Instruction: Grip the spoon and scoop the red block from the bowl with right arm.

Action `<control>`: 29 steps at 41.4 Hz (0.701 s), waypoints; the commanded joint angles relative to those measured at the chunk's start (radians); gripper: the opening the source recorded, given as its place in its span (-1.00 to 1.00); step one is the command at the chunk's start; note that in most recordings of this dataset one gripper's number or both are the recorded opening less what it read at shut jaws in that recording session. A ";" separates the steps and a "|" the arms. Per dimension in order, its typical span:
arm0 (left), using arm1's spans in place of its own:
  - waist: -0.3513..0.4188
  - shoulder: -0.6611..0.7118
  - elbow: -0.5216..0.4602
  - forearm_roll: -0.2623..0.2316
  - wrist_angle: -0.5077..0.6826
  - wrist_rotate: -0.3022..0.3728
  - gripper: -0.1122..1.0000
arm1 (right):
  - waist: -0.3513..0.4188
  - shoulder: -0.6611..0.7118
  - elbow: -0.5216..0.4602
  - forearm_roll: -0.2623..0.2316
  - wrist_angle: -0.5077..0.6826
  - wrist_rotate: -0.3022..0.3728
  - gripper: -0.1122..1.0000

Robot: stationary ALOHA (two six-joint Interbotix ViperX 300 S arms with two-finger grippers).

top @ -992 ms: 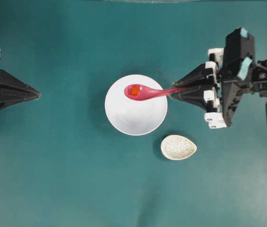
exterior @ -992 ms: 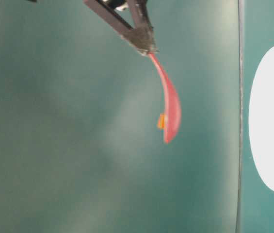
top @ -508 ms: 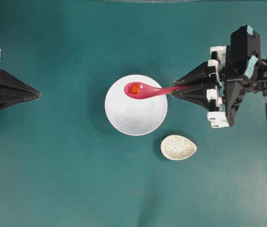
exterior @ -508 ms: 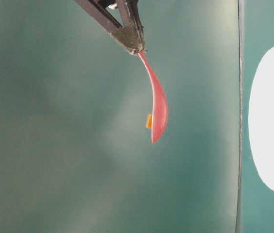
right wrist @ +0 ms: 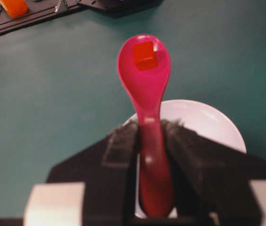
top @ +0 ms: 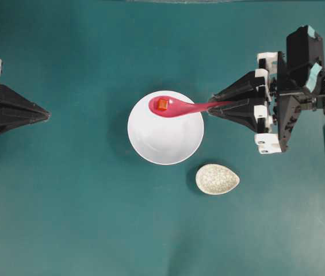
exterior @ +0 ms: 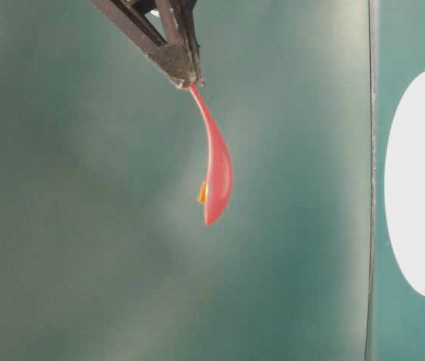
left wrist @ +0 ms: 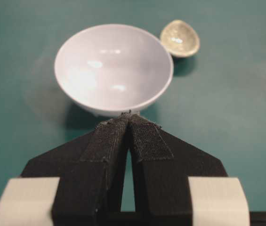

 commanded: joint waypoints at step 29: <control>0.002 0.014 -0.015 0.000 -0.003 0.002 -0.79 | -0.005 -0.014 -0.028 -0.003 0.014 -0.003 -0.36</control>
